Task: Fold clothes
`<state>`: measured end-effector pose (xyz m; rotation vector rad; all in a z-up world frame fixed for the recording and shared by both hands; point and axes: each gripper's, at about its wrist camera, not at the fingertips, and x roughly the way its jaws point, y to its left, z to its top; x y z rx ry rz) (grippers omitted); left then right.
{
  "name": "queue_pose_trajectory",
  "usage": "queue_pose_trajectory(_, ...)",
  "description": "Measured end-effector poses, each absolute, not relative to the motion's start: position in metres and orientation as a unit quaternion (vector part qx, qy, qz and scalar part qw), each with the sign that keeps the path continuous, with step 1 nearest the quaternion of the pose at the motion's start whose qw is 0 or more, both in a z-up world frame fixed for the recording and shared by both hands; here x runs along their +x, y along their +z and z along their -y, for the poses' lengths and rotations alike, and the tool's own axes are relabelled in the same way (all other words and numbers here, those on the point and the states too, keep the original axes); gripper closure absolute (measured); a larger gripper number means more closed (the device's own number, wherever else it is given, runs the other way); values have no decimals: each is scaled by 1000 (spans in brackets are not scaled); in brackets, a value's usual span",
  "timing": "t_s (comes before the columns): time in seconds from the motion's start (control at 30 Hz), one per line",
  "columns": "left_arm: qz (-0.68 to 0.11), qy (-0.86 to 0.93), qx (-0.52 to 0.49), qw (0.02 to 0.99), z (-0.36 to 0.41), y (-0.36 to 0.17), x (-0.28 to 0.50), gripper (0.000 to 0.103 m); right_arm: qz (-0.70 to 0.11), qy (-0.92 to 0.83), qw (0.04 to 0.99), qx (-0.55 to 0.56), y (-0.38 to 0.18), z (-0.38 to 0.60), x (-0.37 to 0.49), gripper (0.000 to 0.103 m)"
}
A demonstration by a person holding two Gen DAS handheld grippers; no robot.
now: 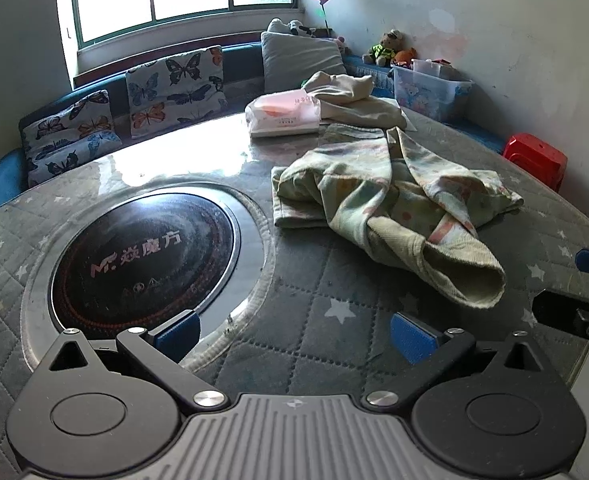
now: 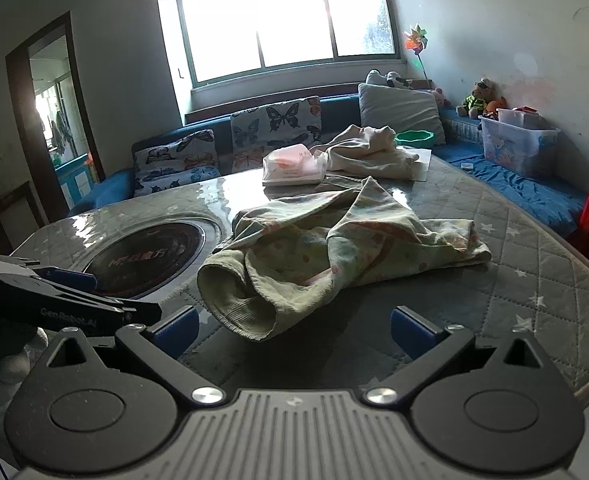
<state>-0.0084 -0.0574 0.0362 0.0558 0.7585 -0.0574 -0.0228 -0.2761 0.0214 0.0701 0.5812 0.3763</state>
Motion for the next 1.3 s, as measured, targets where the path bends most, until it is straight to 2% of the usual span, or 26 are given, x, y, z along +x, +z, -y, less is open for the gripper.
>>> queue_pose_trajectory(0.23,-369,-29,27,928,57,43,7,0,-289,182,939,38,22,279,-9,2)
queue_pose_trajectory(0.9,-364,-86,96,922,98,51,82,2,-316,181,930,47,14,283,49,23)
queue_pose_trajectory(1.07,-363,-109,120,918,111,47,103,14,-325,177,928,42,11,283,62,29)
queue_pose_trajectory(1.3,-373,-126,166,904,127,30,129,26,-337,183,923,30,4,276,85,34)
